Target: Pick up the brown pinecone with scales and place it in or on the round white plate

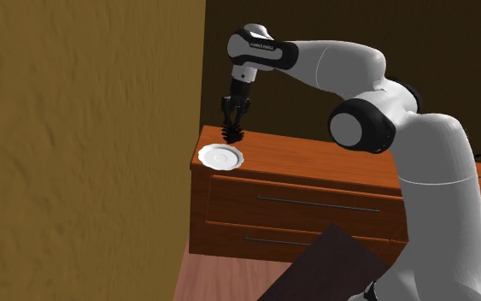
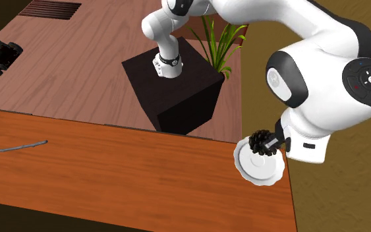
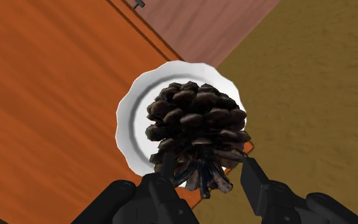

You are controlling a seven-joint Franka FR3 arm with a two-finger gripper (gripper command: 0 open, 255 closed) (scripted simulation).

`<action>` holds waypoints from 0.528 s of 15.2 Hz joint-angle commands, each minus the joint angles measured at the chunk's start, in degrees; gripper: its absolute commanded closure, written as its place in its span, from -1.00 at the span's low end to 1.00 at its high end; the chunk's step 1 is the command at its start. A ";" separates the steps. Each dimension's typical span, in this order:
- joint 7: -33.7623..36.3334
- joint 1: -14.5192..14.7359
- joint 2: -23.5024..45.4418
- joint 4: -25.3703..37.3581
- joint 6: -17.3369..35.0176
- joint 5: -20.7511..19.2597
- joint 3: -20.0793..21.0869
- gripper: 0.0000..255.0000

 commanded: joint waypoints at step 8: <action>0.08 1.19 1.52 -3.49 5.01 0.45 0.44 1.00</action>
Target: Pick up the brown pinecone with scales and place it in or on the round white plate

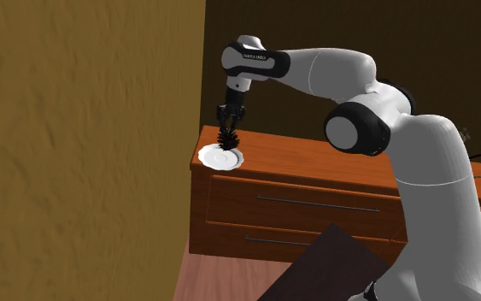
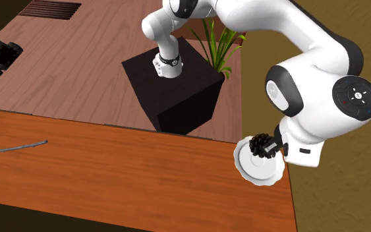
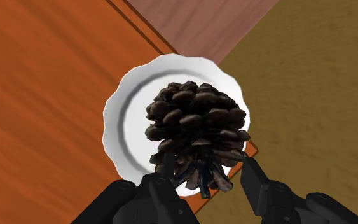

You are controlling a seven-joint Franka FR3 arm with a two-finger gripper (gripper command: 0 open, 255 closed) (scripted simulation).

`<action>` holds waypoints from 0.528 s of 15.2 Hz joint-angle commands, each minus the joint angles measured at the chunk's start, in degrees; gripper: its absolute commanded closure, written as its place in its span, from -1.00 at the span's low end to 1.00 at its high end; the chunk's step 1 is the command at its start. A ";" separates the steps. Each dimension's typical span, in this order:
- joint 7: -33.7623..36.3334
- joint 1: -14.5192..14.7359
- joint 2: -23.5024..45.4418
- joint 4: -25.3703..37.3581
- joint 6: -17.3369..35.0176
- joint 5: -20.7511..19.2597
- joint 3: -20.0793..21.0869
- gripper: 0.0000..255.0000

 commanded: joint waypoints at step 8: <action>-1.32 0.80 0.55 -6.06 6.43 0.50 0.22 1.00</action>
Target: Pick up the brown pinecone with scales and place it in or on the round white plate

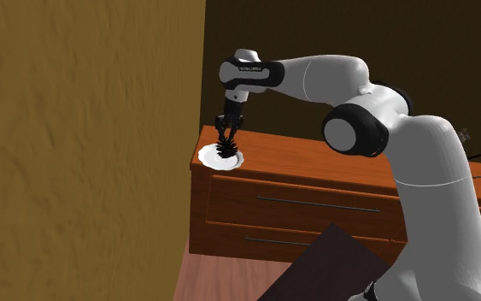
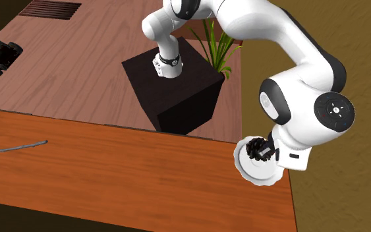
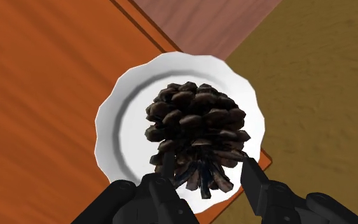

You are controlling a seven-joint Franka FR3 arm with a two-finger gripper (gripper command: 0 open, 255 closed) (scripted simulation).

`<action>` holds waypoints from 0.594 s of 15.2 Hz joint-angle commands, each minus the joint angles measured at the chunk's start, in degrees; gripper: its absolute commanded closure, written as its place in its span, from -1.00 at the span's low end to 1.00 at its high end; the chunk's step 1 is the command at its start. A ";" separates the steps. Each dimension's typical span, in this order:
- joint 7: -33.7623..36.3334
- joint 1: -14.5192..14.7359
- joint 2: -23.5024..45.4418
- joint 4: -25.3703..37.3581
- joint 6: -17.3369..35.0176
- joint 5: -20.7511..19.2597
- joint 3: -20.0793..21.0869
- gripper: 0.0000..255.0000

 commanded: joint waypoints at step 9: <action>-0.81 0.33 0.57 -2.96 3.44 0.44 0.13 1.00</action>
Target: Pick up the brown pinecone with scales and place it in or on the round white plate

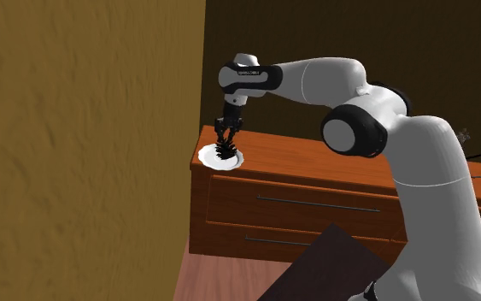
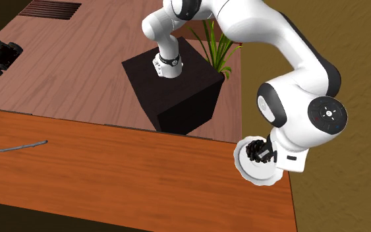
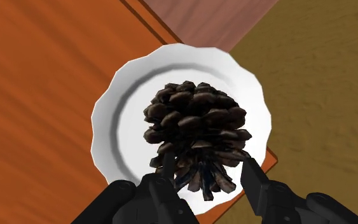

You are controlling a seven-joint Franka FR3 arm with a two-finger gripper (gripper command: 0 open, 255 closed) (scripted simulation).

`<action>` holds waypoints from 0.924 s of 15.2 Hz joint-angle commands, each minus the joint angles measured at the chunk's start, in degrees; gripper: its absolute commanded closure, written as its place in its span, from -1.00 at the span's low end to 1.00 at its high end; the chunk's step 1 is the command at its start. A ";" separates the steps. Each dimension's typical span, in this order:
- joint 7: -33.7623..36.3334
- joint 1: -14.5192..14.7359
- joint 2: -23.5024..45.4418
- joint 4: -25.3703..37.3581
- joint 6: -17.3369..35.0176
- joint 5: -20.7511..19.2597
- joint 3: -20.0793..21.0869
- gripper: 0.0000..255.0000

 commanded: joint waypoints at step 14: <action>0.81 -1.05 -0.50 4.81 -6.32 -0.71 -0.43 -1.00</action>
